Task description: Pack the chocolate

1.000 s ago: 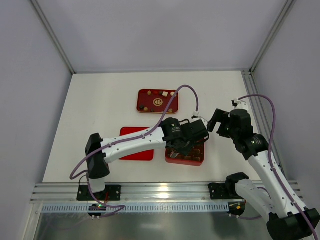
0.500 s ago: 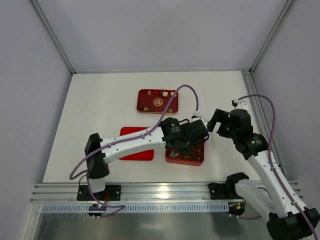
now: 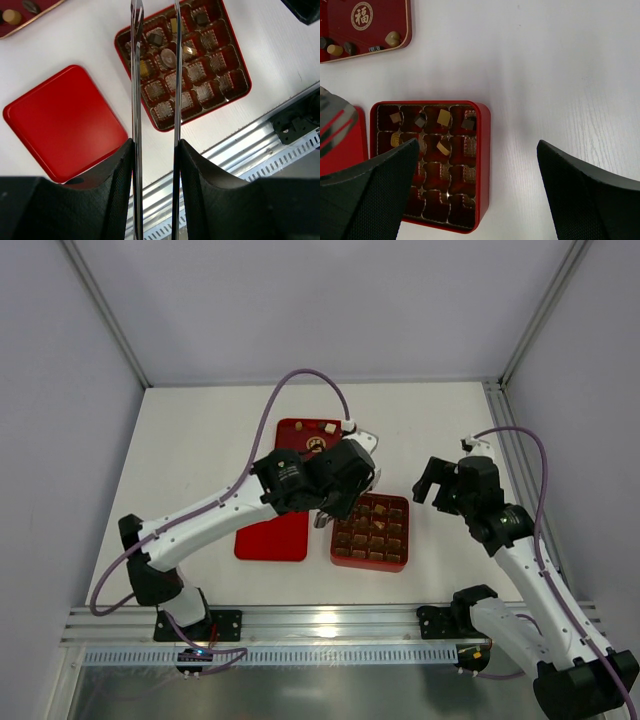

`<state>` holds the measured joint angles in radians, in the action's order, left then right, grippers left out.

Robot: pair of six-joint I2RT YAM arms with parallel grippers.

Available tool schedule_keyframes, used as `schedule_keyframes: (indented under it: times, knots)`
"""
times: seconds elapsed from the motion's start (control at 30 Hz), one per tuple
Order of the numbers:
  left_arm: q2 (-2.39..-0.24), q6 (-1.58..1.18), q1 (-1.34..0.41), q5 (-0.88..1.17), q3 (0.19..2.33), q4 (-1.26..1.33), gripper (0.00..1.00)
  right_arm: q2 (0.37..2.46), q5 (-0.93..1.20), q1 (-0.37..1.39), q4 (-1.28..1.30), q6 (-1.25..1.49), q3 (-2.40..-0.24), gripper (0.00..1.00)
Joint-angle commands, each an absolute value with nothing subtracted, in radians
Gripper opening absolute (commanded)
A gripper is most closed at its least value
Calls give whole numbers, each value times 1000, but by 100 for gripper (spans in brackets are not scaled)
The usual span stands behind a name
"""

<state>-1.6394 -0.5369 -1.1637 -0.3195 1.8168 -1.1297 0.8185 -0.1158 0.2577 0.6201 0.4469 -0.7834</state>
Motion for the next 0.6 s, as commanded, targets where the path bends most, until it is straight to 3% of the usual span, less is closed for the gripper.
schedule_keyframes:
  times: [0.0,0.37,0.57]
  knots:
    - [-1579,-522,-1126,-345,1801,-1129,40,824,-104,255,594,433,-830,100]
    - [-1502,-502,-1011,-336,1740,-1117,41,856,-55,255,561,443,-828,100]
    - [-1476,-465,-778,-266,1663,-1020,42,908,-37,253,535,434,-844,100]
